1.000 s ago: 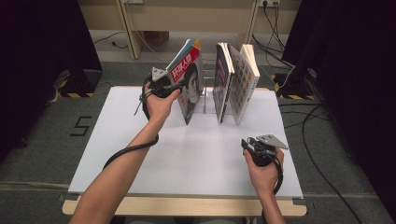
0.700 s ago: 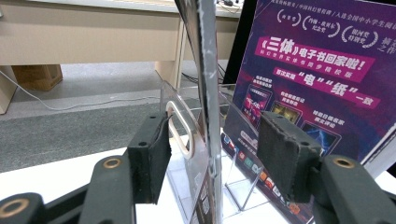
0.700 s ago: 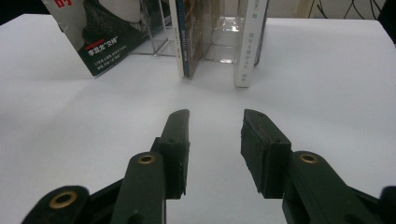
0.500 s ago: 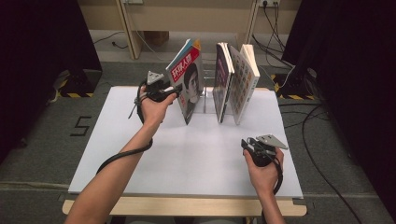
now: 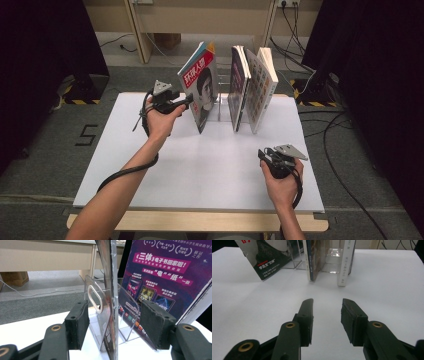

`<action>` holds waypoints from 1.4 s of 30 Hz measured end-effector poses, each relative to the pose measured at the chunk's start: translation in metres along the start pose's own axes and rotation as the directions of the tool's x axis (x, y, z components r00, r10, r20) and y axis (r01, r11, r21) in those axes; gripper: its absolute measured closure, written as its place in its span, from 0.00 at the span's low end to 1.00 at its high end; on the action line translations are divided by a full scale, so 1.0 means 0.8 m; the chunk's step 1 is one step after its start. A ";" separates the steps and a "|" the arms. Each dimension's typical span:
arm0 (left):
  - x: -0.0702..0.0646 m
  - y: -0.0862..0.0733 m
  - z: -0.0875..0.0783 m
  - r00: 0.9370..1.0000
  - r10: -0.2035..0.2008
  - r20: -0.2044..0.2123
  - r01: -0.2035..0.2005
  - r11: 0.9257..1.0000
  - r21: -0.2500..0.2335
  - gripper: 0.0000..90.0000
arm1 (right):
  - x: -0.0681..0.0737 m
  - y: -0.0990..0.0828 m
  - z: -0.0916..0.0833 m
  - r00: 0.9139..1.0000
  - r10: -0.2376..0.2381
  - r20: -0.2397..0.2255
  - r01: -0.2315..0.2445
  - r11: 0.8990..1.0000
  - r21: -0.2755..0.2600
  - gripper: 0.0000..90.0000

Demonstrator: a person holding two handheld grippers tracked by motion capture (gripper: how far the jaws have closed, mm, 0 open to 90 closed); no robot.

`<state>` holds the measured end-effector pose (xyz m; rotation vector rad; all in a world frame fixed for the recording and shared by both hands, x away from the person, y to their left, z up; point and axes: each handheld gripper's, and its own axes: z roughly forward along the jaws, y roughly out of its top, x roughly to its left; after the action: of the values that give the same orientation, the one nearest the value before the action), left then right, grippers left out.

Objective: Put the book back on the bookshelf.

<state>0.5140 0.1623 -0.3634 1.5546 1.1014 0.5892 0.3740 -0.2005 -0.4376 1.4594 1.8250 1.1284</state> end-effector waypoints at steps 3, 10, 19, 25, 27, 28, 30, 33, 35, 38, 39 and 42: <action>0.001 -0.002 -0.007 1.000 0.009 0.007 -0.009 1.000 0.001 0.44 | 0.001 0.000 0.000 1.000 0.009 0.000 -0.009 1.000 0.005 0.69; 0.006 -0.006 -0.023 1.000 0.014 0.014 -0.015 1.000 0.004 0.44 | 0.002 0.000 0.000 1.000 0.003 -0.001 -0.003 1.000 0.007 0.69; 0.012 -0.014 -0.041 1.000 0.013 0.026 -0.013 1.000 0.005 0.44 | 0.002 0.000 0.001 1.000 0.000 0.002 0.000 1.000 0.008 0.69; 0.017 -0.018 -0.050 1.000 0.009 0.029 -0.009 1.000 0.007 0.43 | 0.003 -0.001 0.002 1.000 0.001 -0.002 -0.001 1.000 0.008 0.69; 0.020 -0.022 -0.055 1.000 0.010 0.029 -0.010 1.000 0.009 0.43 | 0.003 -0.001 0.002 1.000 -0.001 -0.002 0.001 1.000 0.008 0.69; 0.021 -0.023 -0.058 1.000 0.011 0.029 -0.012 1.000 0.012 0.43 | 0.003 -0.001 0.002 1.000 0.000 -0.002 0.000 1.000 0.007 0.69; 0.023 -0.025 -0.062 0.999 0.014 0.029 -0.015 1.000 0.014 0.43 | 0.003 -0.001 0.002 1.000 0.000 -0.002 0.000 1.000 0.007 0.69; 0.027 -0.029 -0.069 1.000 0.015 0.026 -0.015 1.000 0.010 0.43 | 0.003 -0.001 0.002 1.000 0.000 -0.003 0.000 1.000 0.007 0.69; 0.029 -0.032 -0.074 1.000 0.017 0.025 -0.017 1.000 0.009 0.43 | 0.003 -0.001 0.002 1.000 -0.001 -0.001 0.001 1.000 0.007 0.69; 0.032 -0.035 -0.078 1.000 0.018 0.023 -0.018 1.000 0.010 0.43 | 0.003 -0.001 0.002 1.000 -0.003 0.001 0.003 1.000 0.009 0.69; 0.035 -0.038 -0.083 1.000 0.014 0.023 -0.014 1.000 0.011 0.43 | 0.003 -0.001 0.002 1.000 -0.001 0.000 0.001 1.000 0.008 0.69; 0.040 -0.043 -0.089 1.000 0.012 0.016 -0.013 1.000 0.015 0.43 | 0.004 -0.001 0.002 1.000 -0.002 0.001 0.002 1.000 0.009 0.69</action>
<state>0.4574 0.2237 -0.3809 1.5780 1.0877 0.5773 0.3741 -0.1973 -0.4390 1.4623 1.8324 1.1193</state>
